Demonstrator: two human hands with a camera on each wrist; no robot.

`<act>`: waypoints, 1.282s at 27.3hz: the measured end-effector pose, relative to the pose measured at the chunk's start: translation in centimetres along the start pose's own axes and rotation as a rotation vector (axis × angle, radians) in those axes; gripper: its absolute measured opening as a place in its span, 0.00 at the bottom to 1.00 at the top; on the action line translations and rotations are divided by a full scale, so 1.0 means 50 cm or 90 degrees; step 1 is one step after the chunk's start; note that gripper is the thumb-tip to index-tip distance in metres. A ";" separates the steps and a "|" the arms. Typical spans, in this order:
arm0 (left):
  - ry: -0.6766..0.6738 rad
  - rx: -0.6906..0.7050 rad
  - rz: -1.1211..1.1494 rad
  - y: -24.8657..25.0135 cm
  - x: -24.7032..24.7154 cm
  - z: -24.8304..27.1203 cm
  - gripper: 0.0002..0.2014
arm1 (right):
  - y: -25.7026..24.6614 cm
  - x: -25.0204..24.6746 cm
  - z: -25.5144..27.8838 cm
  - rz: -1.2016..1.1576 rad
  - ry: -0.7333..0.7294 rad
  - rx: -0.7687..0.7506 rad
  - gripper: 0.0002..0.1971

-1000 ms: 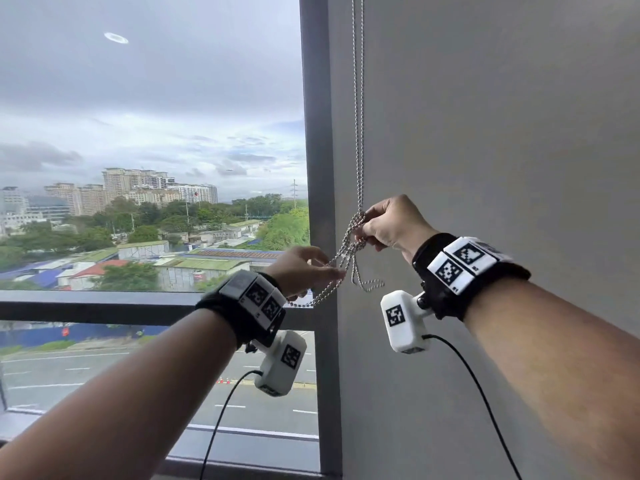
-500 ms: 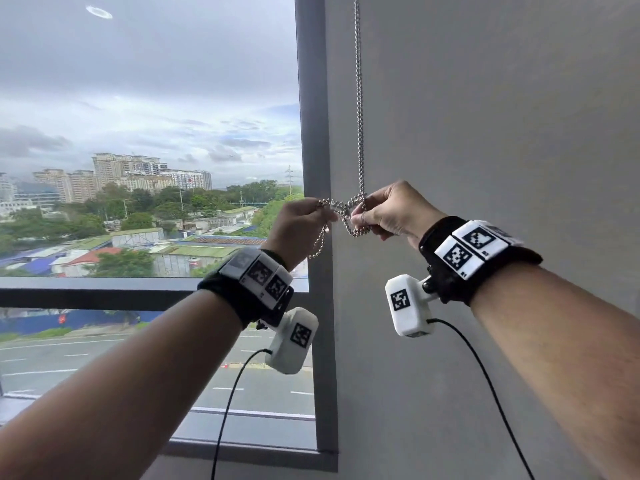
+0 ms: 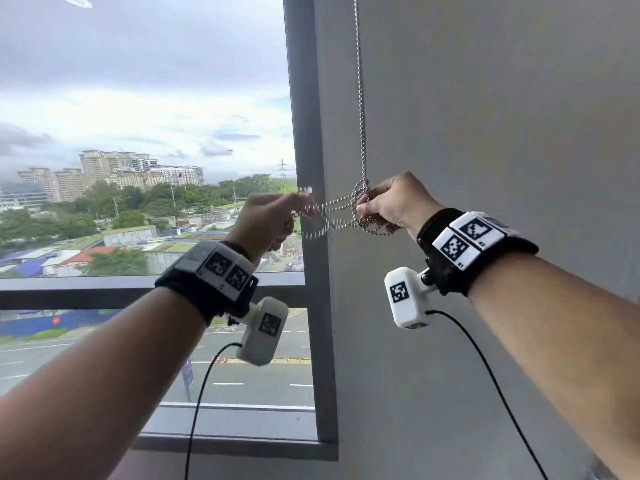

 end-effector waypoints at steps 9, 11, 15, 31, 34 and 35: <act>-0.166 -0.086 -0.156 -0.078 0.126 0.017 0.12 | -0.003 0.044 -0.007 0.011 -0.037 -0.033 0.04; -0.133 -0.105 0.017 -0.074 0.141 0.011 0.07 | -0.002 0.052 -0.001 0.004 -0.052 -0.023 0.04; -0.061 -0.123 0.211 -0.068 0.134 -0.004 0.13 | 0.007 0.057 0.012 0.015 -0.065 -0.003 0.05; 0.087 -0.068 0.245 -0.070 0.120 -0.004 0.11 | -0.005 0.055 0.031 -0.006 -0.093 -0.059 0.10; 0.125 -0.063 0.206 -0.071 0.108 -0.003 0.10 | -0.008 0.061 0.041 -0.013 -0.160 -0.042 0.13; 0.130 -0.063 0.189 -0.075 0.105 -0.003 0.10 | -0.011 0.064 0.046 -0.025 -0.191 -0.029 0.13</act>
Point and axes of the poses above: each hand's wrist, its own z-axis away from the middle knuckle, its own x-axis out of the palm, y = z × x, the point moved 8 cm from there along -z, towards the middle knuckle, and after that the axes turned 12 degrees about -z, right-handed, at the moved point
